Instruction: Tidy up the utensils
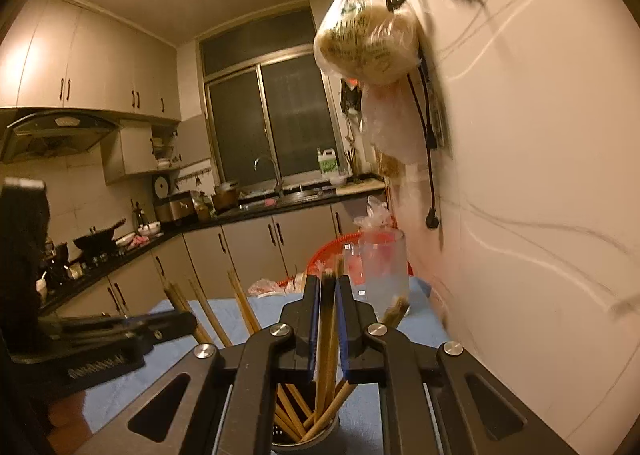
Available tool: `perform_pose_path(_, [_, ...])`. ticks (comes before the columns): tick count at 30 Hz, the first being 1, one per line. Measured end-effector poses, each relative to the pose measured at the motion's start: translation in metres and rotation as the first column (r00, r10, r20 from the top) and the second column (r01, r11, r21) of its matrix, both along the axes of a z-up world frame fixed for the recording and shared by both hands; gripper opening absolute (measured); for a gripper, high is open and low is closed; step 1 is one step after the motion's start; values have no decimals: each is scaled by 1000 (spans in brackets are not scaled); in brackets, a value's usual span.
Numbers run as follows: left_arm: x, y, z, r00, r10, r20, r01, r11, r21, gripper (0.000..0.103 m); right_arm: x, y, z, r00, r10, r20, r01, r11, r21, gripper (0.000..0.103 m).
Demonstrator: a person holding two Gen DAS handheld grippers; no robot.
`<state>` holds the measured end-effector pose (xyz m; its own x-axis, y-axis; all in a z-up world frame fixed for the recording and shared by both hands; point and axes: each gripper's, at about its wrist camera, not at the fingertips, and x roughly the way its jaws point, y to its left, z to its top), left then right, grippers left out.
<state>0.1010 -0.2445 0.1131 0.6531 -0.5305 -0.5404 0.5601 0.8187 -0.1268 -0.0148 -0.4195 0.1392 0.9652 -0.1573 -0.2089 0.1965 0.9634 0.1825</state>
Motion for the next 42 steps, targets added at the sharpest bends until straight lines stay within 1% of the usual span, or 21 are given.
perform_pose_path(4, [-10,7,9,1000,6,14,-6,1000,-13,14,-21,5,20,999,-1,42,1,1000,7,13])
perform_pose_path(5, [-14,10,12,1000,8,21,-8,1000,-17,17,-29,6,27,998,-5,58,4,1000,9,15])
perform_pose_path(6, [-16,12,14,1000,9,26,-9,1000,-20,19,-35,8,31,998,-6,67,6,1000,11,21])
perform_pose_path(7, [-21,15,18,999,14,39,-14,1000,-24,26,-42,10,36,997,-10,79,8,1000,14,26])
perform_pose_path(8, [-27,20,22,998,24,54,-22,999,-30,33,-52,12,42,996,-17,92,16,1000,14,41])
perform_pose_path(9, [-30,23,24,998,29,63,-27,999,-35,36,-57,14,45,994,-22,102,21,1000,15,60])
perform_pose_path(10, [-35,29,28,997,36,74,-33,999,-42,42,-69,16,50,991,-30,131,28,999,18,65])
perform_pose_path(13, [-44,45,37,994,55,91,-50,997,-61,45,-91,26,60,986,-56,156,57,998,-7,67])
perform_pose_path(15, [-48,57,42,993,71,95,-64,995,-77,53,-104,31,65,983,-71,168,74,997,-13,72])
perform_pose_path(16, [-51,64,44,991,85,99,-76,993,-86,61,-110,33,66,982,-82,173,85,996,-15,73])
perform_pose_path(17, [-54,71,45,990,100,104,-90,991,-96,66,-115,34,67,981,-91,173,96,995,-16,74])
perform_pose_path(19, [-58,82,46,985,130,112,-118,987,-106,68,-123,36,65,979,-117,168,121,992,-17,76])
perform_pose_path(21, [-61,90,44,981,155,113,-144,984,-103,72,-128,39,59,981,-135,137,138,990,-12,79])
perform_pose_path(23, [-63,98,36,980,168,106,-158,983,-95,83,-125,39,51,985,-148,84,149,989,-9,79])
perform_pose_path(24, [-63,100,33,978,178,106,-169,982,-88,84,-123,41,46,987,-155,51,155,988,-10,80])
perform_pose_path(28, [-66,102,4,961,252,112,-255,967,14,92,-111,41,23,979,-184,-83,185,983,1,82])
perform_pose_path(31, [-65,102,-25,961,272,55,-276,958,81,92,-98,43,2,954,-206,-217,209,978,-7,83])
perform_pose_path(33, [-65,101,-43,952,303,32,-304,941,150,92,-92,47,-13,923,-239,-302,239,970,-35,83])
perform_pose_path(37, [-71,101,-67,933,358,40,-356,898,257,92,-96,50,-38,887,-264,-379,266,963,-48,83])
perform_pose_path(39, [-75,102,-74,936,352,30,-346,898,273,92,-100,48,-46,876,-271,-400,280,959,-37,83])
perform_pose_path(42, [-83,109,-84,939,343,18,-336,905,262,92,-109,47,-61,855,-293,-427,312,950,-27,83])
